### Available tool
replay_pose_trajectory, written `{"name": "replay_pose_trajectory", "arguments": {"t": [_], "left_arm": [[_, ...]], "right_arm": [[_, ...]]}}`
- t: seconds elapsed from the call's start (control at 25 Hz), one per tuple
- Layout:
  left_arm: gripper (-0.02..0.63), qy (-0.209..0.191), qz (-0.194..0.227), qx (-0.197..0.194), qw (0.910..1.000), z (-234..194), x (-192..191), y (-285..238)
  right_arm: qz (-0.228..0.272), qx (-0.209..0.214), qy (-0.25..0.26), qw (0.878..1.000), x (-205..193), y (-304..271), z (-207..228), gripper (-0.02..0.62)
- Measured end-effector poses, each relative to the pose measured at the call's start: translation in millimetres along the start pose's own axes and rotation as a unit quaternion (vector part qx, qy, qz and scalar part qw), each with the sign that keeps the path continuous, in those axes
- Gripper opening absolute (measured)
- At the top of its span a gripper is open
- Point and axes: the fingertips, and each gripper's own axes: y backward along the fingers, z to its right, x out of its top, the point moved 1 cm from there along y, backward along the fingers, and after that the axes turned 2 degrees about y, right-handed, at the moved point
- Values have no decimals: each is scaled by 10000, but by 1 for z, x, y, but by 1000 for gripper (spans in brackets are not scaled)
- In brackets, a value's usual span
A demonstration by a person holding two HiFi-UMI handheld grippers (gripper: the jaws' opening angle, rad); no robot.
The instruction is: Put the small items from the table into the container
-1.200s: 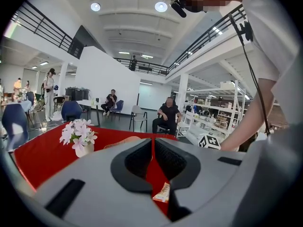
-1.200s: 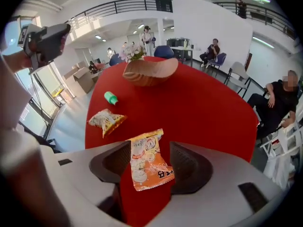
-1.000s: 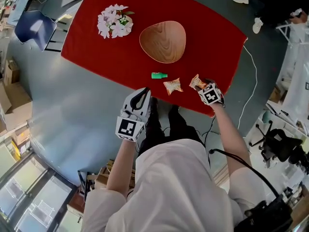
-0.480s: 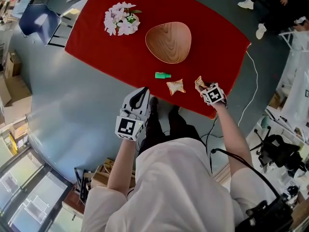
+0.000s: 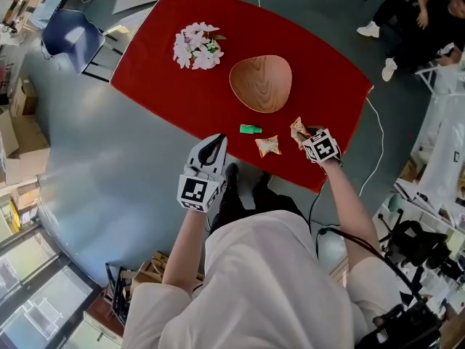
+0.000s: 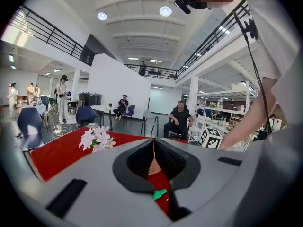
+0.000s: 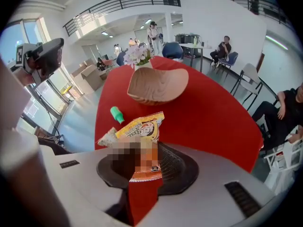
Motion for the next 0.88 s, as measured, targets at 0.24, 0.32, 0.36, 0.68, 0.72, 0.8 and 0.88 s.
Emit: {"name": "replay_pose_trajectory", "arguments": {"t": [0.24,0.32,0.36,0.68,0.72,0.8,0.88], "left_arm": [[8,46,102,150,9998,-16,14,-1],[8,86,120,203,9997,-20,17,-1],[8,101,131,226,9996,-23,18,-2],[8,125,141,384,9991,-35,17,3],[8,124,135,410,9990,-36,17,4],[8,124,127,474,9987,-40,15,8],[8,149,113,542,9984,-44,13,13]], "right_arm": [[568,31,213,9982,83,14,-2,117],[724,33,241,9971,109,16,-3,117],[810,41,241,9964,121,16,-3,117],[967,102,-178,9951,162,-20,4,117],[971,120,-238,9949,162,-24,5,117],[1015,165,-325,9942,165,-29,4,117],[1059,156,-366,9936,166,-31,3,117]]}}
